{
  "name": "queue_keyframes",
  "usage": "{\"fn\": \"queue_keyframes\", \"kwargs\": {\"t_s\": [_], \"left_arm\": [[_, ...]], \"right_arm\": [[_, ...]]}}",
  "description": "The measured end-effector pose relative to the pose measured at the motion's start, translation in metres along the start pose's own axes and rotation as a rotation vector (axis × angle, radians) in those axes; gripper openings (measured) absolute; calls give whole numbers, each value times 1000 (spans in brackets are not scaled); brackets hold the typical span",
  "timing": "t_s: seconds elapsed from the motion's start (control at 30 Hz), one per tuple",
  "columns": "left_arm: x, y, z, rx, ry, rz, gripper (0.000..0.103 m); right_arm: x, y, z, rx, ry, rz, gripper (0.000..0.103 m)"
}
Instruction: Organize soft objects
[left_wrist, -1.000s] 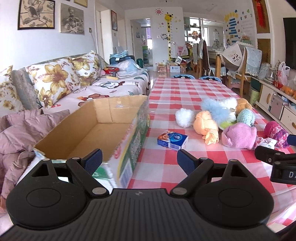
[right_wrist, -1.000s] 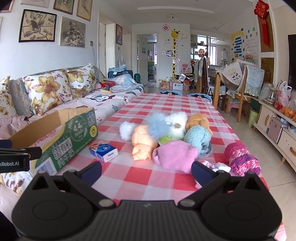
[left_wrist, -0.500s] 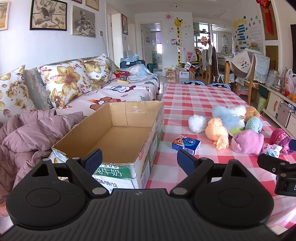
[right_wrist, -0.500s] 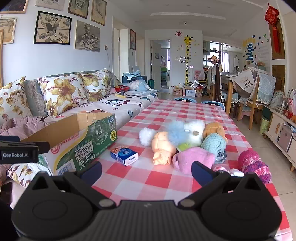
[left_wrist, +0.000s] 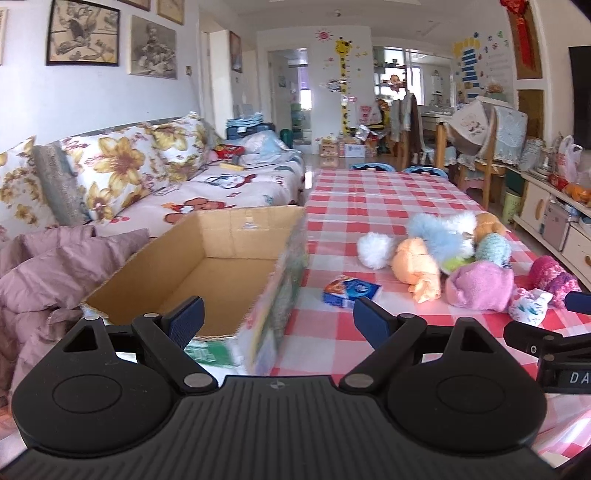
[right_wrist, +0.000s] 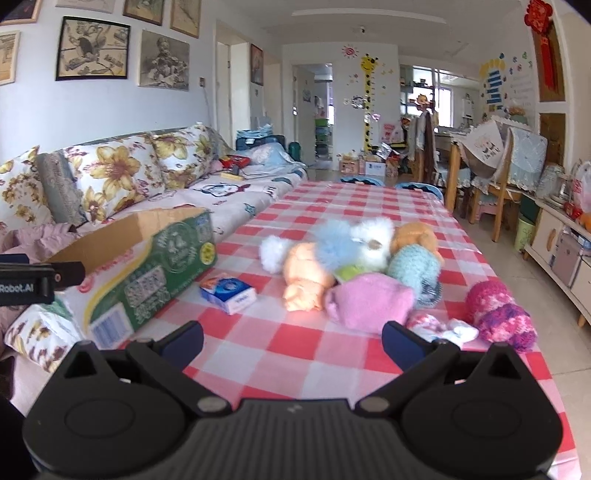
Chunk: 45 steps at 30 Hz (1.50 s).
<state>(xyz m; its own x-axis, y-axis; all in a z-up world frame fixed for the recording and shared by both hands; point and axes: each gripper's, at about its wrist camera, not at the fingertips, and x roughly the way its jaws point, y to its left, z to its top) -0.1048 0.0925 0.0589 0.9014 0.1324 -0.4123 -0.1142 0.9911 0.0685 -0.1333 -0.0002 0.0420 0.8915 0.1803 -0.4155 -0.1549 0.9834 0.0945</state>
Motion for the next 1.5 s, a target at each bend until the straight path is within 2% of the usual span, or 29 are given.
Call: {"fn": "queue_keyframes", "kwargs": {"t_s": [0.23, 0.5, 0.67, 0.83, 0.97, 1.1, 1.3, 1.43, 1.5], "left_arm": [[13, -29, -3, 46, -1, -119, 103], [27, -84, -14, 143, 2, -294, 103], [31, -126, -26, 210, 28, -410, 103], [41, -172, -36, 277, 35, -494, 103], [53, -203, -46, 312, 46, -533, 103], [69, -223, -46, 300, 64, -520, 103], [86, -250, -42, 269, 79, -520, 103], [97, -254, -39, 257, 102, -513, 102], [101, -254, -39, 251, 117, -512, 95]], "right_arm": [[-3, -58, 5, 115, -18, -116, 102], [10, -139, 18, 278, -13, -280, 102], [37, -174, 20, 369, 41, -305, 102], [63, -202, 19, 383, 87, -319, 102], [86, -222, 18, 381, 118, -304, 102], [106, -235, 16, 390, 155, -229, 102], [124, -239, 8, 322, 204, -237, 102], [128, -247, 3, 348, 209, -217, 92], [129, -248, 1, 360, 206, -195, 85]]}}
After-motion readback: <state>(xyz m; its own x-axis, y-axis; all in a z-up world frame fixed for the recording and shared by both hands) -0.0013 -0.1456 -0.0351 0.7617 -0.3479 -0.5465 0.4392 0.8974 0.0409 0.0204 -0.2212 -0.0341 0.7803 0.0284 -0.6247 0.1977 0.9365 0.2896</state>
